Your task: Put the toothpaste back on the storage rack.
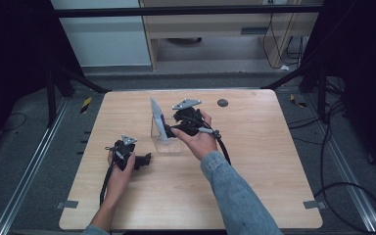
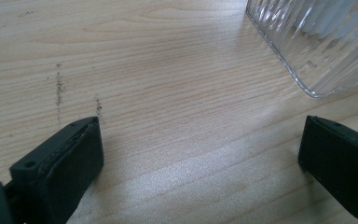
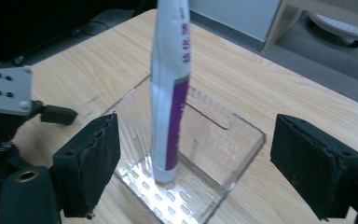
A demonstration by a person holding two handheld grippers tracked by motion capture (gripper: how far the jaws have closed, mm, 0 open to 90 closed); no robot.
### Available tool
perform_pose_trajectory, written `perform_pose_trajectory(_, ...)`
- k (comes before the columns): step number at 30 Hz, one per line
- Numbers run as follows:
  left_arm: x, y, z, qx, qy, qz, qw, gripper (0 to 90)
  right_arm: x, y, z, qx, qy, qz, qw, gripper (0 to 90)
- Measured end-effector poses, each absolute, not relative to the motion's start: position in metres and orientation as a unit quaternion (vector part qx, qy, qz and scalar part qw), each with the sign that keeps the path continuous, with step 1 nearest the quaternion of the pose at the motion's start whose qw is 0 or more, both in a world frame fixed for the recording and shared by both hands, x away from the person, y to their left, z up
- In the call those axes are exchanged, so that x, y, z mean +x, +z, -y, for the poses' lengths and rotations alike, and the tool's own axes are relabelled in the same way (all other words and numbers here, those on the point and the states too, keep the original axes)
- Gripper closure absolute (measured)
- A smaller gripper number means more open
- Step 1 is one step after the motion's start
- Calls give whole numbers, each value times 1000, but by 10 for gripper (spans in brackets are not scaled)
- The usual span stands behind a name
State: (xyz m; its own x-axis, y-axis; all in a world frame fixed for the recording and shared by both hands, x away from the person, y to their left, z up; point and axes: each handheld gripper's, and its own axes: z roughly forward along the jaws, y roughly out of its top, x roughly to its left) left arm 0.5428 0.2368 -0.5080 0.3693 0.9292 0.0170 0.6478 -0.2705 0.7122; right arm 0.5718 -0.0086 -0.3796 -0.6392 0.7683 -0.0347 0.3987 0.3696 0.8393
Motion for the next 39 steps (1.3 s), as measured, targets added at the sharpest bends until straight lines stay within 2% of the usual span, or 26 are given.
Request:
perform_pose_trajectory(3,543,-508,-237,765,223,-516,315,0,572,-379,15,364,429,-797,220,97)
perform_pose_trajectory(21,543,-508,-237,766,223,-515,314,0,568,-388,88,398,425,-772,257,114)
perform_pose_trajectory(39,543,-508,-237,765,223,-515,315,0,565,-414,144,446,415,-752,252,108)
